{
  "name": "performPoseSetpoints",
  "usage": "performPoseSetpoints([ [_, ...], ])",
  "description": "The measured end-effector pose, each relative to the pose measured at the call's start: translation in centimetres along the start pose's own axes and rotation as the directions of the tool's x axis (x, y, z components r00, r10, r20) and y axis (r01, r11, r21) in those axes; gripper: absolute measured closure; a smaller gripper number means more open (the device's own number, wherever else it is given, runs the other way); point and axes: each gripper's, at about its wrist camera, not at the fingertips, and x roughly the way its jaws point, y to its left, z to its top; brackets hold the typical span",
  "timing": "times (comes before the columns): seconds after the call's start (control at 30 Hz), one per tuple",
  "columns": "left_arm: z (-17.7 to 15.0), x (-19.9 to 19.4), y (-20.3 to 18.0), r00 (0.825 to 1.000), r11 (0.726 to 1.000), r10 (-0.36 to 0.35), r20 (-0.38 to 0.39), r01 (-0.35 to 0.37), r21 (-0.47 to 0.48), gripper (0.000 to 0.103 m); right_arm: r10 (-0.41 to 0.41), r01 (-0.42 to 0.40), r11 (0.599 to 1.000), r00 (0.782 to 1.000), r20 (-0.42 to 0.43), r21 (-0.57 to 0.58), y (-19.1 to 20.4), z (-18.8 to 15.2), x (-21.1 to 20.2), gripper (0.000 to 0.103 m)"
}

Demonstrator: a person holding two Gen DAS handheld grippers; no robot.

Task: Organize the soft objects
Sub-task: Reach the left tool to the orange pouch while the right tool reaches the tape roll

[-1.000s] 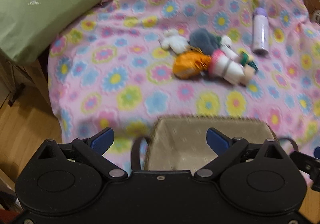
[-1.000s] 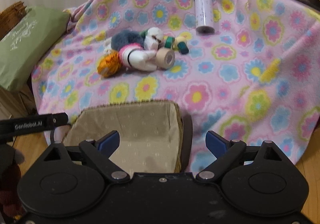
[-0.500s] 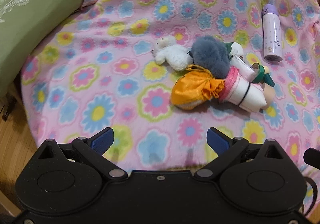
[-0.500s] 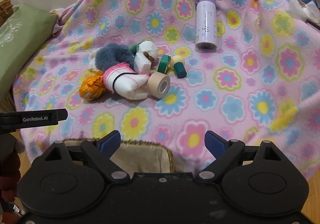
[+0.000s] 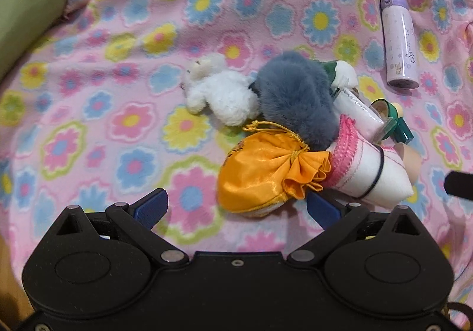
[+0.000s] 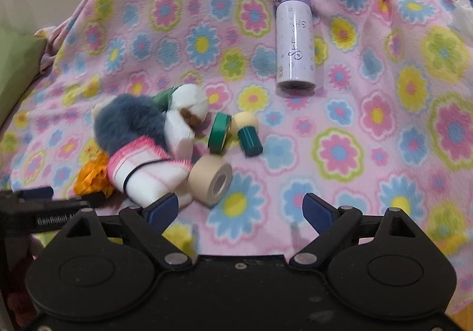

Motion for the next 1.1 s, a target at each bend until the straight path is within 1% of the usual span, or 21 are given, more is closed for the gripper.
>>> performPoseSetpoints([
  [0.13,0.3,1.4,-0.1,0.999,1.000,-0.022,-0.030,0.022,-0.003,0.005,-0.007,0.007,1.000,1.000,-0.010,0.013,0.6,1.1,2.0,0.012],
  [0.2,0.4,1.8,-0.4,0.999,1.000,-0.028,-0.032,0.029,0.009,0.005,-0.008,0.008,1.000,1.000,-0.021,0.014,0.8,1.5,3.1,0.012],
  [0.3,0.4,1.8,-0.8,0.999,0.999,-0.029,-0.020,0.029,0.034,0.005,-0.032,0.032,0.999,0.999,-0.043,0.003,0.7,1.4,4.3,0.012],
  [0.37,0.4,1.7,-0.9,0.999,0.998,-0.032,-0.009,0.032,0.048,0.005,-0.053,0.053,0.999,0.997,-0.051,0.005,0.2,1.3,4.6,0.012],
  [0.47,0.7,1.7,-1.2,0.999,0.997,-0.051,-0.004,0.051,0.051,0.005,-0.075,0.078,0.995,0.996,-0.052,0.061,-1.6,1.0,4.4,0.012],
  [0.57,0.8,1.7,-2.0,0.995,0.993,-0.096,-0.008,0.097,0.064,0.005,-0.139,0.143,0.985,0.989,-0.053,0.096,-3.3,0.8,4.2,0.012],
  [0.63,0.7,1.5,-2.8,0.996,0.992,-0.092,0.000,0.092,0.089,0.004,-0.159,0.164,0.981,0.986,-0.051,0.107,-3.9,0.6,3.9,0.012],
  [0.7,0.5,1.3,-3.4,0.996,0.989,-0.083,0.015,0.081,0.128,0.004,-0.156,0.160,0.981,0.987,-0.045,0.111,-4.1,0.4,3.5,0.012],
  [0.77,0.3,1.1,-3.5,0.996,0.986,-0.087,0.022,0.083,0.146,0.004,-0.140,0.143,0.985,0.989,-0.037,0.094,-3.8,0.2,3.1,0.012],
  [0.87,0.1,0.9,-2.9,0.996,0.988,-0.087,0.019,0.084,0.130,0.004,-0.126,0.128,0.991,0.992,-0.028,0.049,-2.9,-0.3,3.1,0.012],
  [1.0,0.1,1.1,-2.2,0.995,0.989,-0.104,0.007,0.102,0.105,0.004,-0.106,0.106,0.994,0.993,-0.048,0.001,-1.9,-0.9,3.8,0.012],
  [1.1,0.1,1.5,-2.4,0.995,0.990,-0.099,0.004,0.098,0.104,0.004,-0.101,0.101,0.995,0.993,-0.059,-0.015,-1.5,-1.0,4.2,0.012],
])
